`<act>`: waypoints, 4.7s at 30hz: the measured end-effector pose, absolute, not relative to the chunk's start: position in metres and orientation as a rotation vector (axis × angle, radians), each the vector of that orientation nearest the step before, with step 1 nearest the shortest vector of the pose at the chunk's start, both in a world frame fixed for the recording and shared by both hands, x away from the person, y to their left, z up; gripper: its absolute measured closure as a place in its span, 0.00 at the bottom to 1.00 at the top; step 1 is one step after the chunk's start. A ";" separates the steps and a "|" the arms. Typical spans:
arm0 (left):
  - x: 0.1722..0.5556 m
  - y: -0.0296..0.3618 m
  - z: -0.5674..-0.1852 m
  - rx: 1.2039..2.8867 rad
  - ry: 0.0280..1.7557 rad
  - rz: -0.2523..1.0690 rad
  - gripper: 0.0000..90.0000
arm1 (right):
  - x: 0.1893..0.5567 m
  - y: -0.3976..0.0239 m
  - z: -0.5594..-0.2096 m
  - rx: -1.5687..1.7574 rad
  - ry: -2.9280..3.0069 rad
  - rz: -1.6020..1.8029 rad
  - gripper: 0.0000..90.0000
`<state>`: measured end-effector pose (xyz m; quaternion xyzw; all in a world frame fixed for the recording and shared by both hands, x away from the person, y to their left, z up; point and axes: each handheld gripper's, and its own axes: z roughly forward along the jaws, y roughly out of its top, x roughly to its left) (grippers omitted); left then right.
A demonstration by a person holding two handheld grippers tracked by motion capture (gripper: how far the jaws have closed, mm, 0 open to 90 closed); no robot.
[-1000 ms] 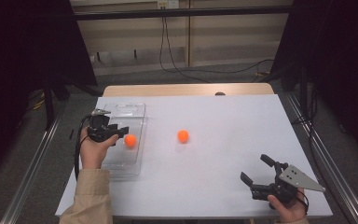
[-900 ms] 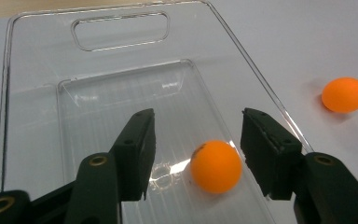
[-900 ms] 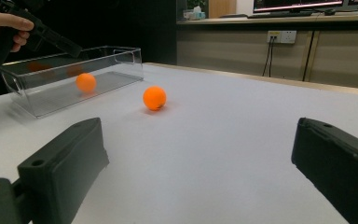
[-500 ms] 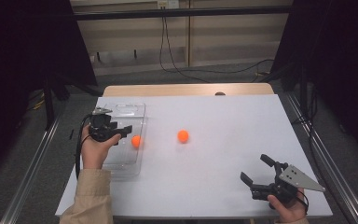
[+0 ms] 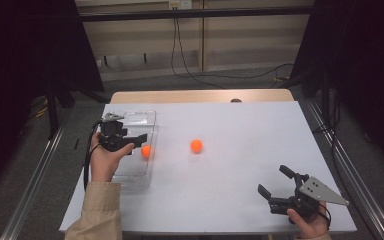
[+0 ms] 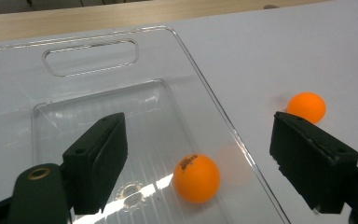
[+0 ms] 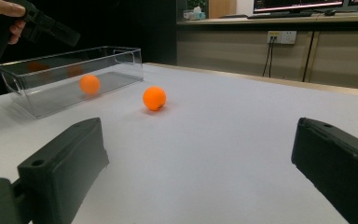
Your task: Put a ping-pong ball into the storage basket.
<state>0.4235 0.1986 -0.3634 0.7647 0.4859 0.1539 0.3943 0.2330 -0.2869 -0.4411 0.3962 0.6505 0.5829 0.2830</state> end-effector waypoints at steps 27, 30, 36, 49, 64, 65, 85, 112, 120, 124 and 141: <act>0.421 0.174 -0.359 1.958 1.139 0.342 0.12 | 0.231 -0.288 -0.441 1.057 1.743 1.555 0.02; 0.421 0.172 -0.359 1.962 1.130 0.340 0.12 | 0.231 -0.288 -0.441 1.057 1.743 1.554 0.02; 0.420 0.165 -0.359 1.958 1.116 0.331 0.12 | 0.231 -0.289 -0.441 1.057 1.743 1.554 0.02; 0.418 0.156 -0.360 1.963 1.094 0.307 0.11 | 0.231 -0.289 -0.441 1.058 1.742 1.556 0.02; 0.417 0.143 -0.361 1.977 1.059 0.295 0.10 | 0.231 -0.289 -0.441 1.059 1.742 1.555 0.02; 0.417 0.143 -0.360 1.979 1.055 0.295 0.10 | 0.231 -0.289 -0.441 1.059 1.742 1.556 0.02; 0.416 0.130 -0.362 1.988 1.033 0.262 0.10 | 0.231 -0.289 -0.441 1.059 1.741 1.554 0.02; 0.412 0.104 -0.370 2.030 1.005 0.264 0.09 | 0.232 -0.288 -0.441 1.057 1.739 1.558 0.02; 0.413 0.098 -0.375 2.024 1.015 0.267 0.08 | 0.232 -0.288 -0.441 1.052 1.742 1.557 0.02; 0.414 0.094 -0.377 2.020 1.019 0.259 0.07 | 0.231 -0.289 -0.441 1.055 1.741 1.555 0.02; 0.415 0.083 -0.381 2.020 1.030 0.251 0.05 | 0.231 -0.289 -0.441 1.053 1.740 1.550 0.02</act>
